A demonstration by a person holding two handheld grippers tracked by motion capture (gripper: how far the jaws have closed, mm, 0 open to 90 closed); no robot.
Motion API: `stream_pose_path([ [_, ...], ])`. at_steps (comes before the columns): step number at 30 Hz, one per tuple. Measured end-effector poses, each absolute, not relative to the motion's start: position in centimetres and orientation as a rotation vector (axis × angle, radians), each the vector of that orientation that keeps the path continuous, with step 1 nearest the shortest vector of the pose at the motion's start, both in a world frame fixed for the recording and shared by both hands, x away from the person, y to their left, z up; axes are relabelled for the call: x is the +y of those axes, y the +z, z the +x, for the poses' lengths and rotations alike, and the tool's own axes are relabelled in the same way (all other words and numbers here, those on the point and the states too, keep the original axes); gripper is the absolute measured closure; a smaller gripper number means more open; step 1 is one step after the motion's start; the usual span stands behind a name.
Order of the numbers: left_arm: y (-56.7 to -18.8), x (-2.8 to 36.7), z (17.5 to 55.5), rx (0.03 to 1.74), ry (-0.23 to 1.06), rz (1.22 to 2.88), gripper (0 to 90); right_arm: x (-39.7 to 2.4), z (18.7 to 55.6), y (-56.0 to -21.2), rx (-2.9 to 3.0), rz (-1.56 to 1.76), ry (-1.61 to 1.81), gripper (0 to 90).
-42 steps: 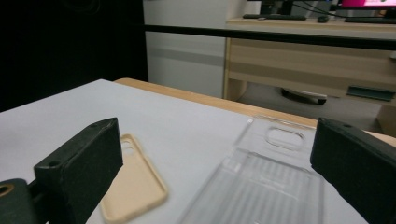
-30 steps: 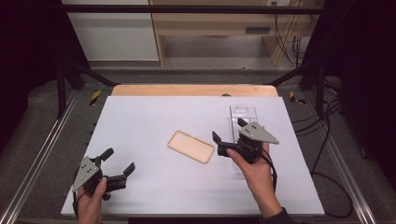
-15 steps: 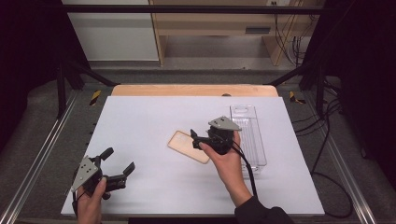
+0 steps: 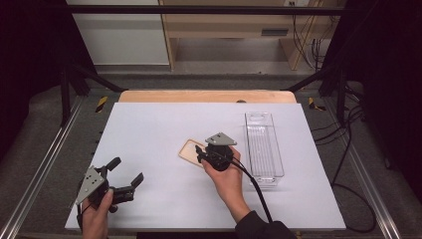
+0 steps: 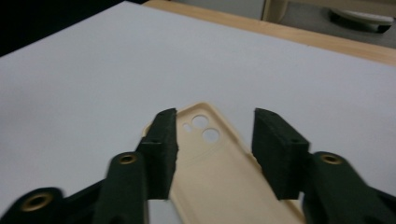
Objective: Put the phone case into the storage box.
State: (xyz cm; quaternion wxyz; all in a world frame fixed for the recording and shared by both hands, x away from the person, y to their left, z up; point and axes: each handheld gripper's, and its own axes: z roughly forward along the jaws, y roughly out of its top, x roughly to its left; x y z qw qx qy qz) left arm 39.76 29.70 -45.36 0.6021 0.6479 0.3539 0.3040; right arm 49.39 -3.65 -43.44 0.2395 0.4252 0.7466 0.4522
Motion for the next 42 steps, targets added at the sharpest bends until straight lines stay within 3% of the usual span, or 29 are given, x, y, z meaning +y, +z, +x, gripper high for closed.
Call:
stream_pose_path([
  [4, -45.4, 29.7, 39.8, 0.822, 0.703, 1.501, 1.1, -3.1, 49.4, -44.3, 2.081, 1.160, 1.223, 62.5],
  [9, -45.3, 29.7, 39.7, 0.818, 0.701, 1.499, 1.2, -2.2, 49.7, -46.2, 2.164, 1.133, 1.165, 85.8],
  [11, -45.4, 29.7, 39.8, 0.817, 0.701, 1.502, 1.2, -2.1, 49.8, -46.5, 2.177, 1.132, 1.152, 88.2],
  [31, -45.4, 29.6, 39.8, 0.813, 0.701, 1.511, 1.2, -3.4, 49.2, -48.4, 2.272, 1.152, 1.011, 90.0],
  [42, -45.4, 29.5, 39.7, 0.812, 0.702, 1.512, 1.2, -6.0, 45.8, -48.3, 2.324, 1.131, 1.028, 90.0],
])
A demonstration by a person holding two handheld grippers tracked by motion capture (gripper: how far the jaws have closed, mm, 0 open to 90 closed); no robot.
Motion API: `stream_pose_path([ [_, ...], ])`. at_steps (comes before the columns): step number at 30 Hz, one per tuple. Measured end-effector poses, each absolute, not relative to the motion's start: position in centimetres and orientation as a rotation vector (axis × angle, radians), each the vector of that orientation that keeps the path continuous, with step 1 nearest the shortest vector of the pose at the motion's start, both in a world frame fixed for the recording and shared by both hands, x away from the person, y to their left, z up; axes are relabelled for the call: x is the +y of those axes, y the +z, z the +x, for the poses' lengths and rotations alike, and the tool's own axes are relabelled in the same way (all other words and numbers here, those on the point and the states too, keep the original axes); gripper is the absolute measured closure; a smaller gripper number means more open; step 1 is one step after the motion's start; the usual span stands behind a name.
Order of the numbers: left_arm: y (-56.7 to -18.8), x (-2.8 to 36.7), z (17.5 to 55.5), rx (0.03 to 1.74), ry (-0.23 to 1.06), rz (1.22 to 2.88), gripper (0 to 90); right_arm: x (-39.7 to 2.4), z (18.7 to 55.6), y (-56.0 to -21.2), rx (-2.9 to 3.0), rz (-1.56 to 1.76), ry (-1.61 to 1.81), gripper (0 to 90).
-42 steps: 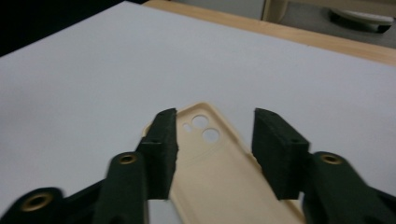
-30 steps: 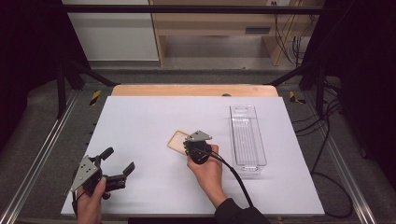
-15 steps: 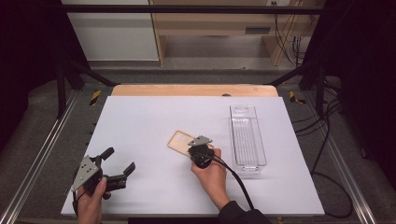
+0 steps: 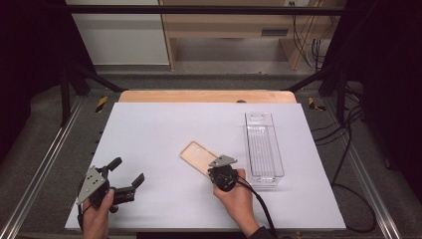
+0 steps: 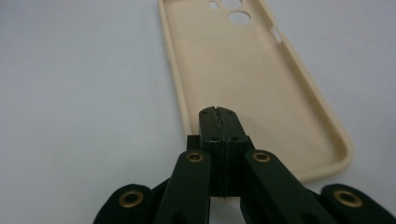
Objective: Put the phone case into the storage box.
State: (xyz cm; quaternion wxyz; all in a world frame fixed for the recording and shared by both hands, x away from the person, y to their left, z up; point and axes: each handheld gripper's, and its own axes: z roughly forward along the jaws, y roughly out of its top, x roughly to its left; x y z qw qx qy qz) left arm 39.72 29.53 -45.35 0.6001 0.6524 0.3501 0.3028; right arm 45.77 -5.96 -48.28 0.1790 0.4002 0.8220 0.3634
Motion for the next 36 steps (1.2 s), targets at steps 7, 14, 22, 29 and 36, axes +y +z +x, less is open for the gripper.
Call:
stream_pose_path([
  [7, -45.4, 29.4, 39.7, 0.810, 0.700, 1.516, 1.2, -7.5, 43.8, -48.1, 2.363, 1.129, 1.032, 90.0],
  [14, -45.4, 29.3, 39.7, 0.811, 0.699, 1.518, 1.2, -8.3, 41.9, -48.0, 2.424, 1.078, 1.024, 90.0],
  [22, -45.4, 29.2, 39.7, 0.806, 0.702, 1.528, 1.2, -10.2, 39.7, -47.8, 2.487, 1.040, 1.030, 90.0],
  [29, -45.4, 29.1, 39.7, 0.804, 0.700, 1.533, 1.2, -11.4, 38.7, -47.6, 2.536, 1.012, 1.018, 90.0],
  [36, -45.5, 29.0, 39.7, 0.804, 0.699, 1.539, 1.2, -12.2, 38.3, -47.5, 2.561, 0.995, 1.012, 90.0],
])
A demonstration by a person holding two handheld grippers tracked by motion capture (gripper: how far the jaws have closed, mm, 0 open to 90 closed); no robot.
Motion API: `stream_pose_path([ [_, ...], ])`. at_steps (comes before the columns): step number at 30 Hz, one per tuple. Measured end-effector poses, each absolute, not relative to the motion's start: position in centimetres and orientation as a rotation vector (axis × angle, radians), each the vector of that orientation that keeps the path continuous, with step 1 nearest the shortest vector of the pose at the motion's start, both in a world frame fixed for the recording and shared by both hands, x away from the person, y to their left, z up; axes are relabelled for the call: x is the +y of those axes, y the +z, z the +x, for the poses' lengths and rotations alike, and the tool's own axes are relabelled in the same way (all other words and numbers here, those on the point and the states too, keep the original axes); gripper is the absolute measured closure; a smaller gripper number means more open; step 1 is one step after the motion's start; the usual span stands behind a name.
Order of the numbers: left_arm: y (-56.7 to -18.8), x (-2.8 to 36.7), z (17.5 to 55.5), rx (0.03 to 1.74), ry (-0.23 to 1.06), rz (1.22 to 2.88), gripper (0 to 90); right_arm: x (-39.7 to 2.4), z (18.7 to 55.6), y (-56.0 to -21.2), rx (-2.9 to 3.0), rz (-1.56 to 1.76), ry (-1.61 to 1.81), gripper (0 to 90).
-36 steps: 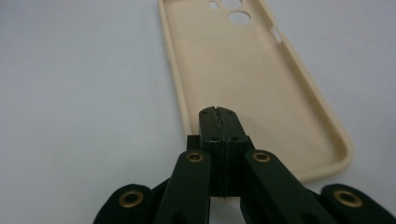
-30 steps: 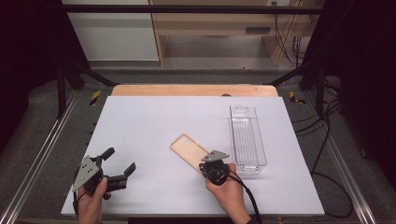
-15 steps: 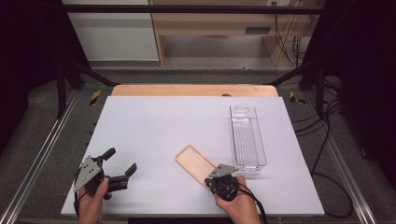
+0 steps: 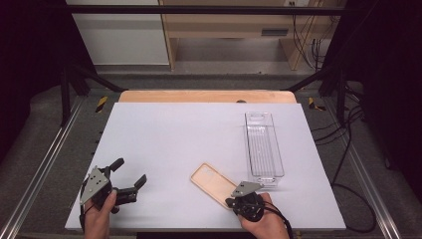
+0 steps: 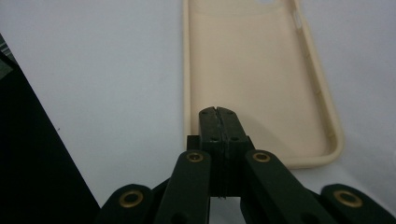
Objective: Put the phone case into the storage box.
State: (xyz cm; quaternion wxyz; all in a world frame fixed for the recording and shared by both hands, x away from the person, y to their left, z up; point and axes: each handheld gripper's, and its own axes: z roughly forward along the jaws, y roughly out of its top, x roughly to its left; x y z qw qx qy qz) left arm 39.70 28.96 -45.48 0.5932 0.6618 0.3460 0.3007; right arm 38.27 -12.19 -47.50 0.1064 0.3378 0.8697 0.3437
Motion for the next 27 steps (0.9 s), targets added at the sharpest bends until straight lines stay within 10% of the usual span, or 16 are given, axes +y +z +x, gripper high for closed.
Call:
stream_pose_path([
  [9, -45.5, 29.0, 39.7, 0.806, 0.698, 1.542, 1.2, -12.4, 38.5, -46.4, 2.514, 0.977, 1.098, 82.2],
  [27, -45.5, 29.0, 39.7, 0.809, 0.700, 1.542, 1.2, -10.5, 38.5, -46.2, 2.556, 0.920, 1.058, 26.1],
])
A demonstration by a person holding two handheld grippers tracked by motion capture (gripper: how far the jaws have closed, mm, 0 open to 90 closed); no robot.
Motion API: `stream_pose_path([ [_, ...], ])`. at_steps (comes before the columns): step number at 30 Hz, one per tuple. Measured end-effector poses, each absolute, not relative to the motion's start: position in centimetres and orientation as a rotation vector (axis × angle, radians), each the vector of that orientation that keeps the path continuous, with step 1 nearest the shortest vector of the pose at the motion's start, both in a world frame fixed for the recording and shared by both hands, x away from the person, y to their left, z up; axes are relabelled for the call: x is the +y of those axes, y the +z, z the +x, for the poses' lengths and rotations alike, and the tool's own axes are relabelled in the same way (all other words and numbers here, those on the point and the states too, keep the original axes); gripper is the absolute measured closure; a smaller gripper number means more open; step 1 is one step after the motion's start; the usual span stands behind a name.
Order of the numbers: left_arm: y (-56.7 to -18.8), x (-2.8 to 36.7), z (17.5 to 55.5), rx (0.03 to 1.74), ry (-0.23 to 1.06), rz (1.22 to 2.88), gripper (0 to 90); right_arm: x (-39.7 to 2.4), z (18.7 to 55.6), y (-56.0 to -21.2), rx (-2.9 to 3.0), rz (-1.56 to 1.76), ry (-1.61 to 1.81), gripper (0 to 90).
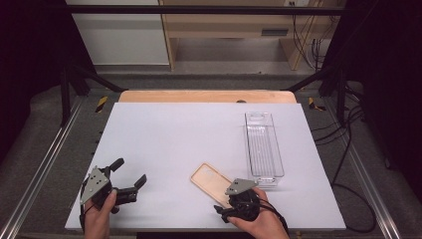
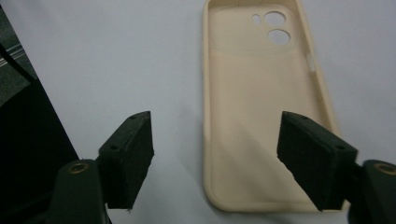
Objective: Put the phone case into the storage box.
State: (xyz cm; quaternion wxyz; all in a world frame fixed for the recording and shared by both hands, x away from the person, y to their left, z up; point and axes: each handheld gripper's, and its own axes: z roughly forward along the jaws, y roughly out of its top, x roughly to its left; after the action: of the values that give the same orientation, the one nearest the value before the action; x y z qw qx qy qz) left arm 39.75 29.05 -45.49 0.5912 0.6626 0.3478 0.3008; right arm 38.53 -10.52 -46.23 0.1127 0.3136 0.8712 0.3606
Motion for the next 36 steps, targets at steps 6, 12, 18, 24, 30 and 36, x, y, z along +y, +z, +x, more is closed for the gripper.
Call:
stream_pose_path([
  [6, -45.50, 29.02, 39.75, 0.809, 0.700, 1.543, 1.2, -9.99, 38.57, -46.20, 2.572, 0.904, 1.046, 8.2],
  [12, -45.50, 29.01, 39.74, 0.808, 0.700, 1.544, 1.2, -9.75, 38.69, -46.22, 2.592, 0.895, 1.013, 15.5],
  [18, -45.50, 29.03, 39.75, 0.812, 0.703, 1.542, 1.2, -9.98, 38.56, -46.54, 2.646, 0.866, 0.966, 43.8],
  [24, -45.49, 29.17, 39.77, 0.817, 0.703, 1.539, 1.2, -10.18, 38.67, -46.90, 2.669, 0.867, 0.941, 68.1],
  [30, -45.51, 29.01, 39.77, 0.814, 0.702, 1.545, 1.2, -10.17, 38.69, -46.97, 2.653, 0.847, 0.924, 79.2],
  [36, -45.56, 28.75, 39.80, 0.823, 0.695, 1.555, 1.3, -9.60, 38.13, -47.11, 2.620, 0.766, 0.884, 78.6],
])
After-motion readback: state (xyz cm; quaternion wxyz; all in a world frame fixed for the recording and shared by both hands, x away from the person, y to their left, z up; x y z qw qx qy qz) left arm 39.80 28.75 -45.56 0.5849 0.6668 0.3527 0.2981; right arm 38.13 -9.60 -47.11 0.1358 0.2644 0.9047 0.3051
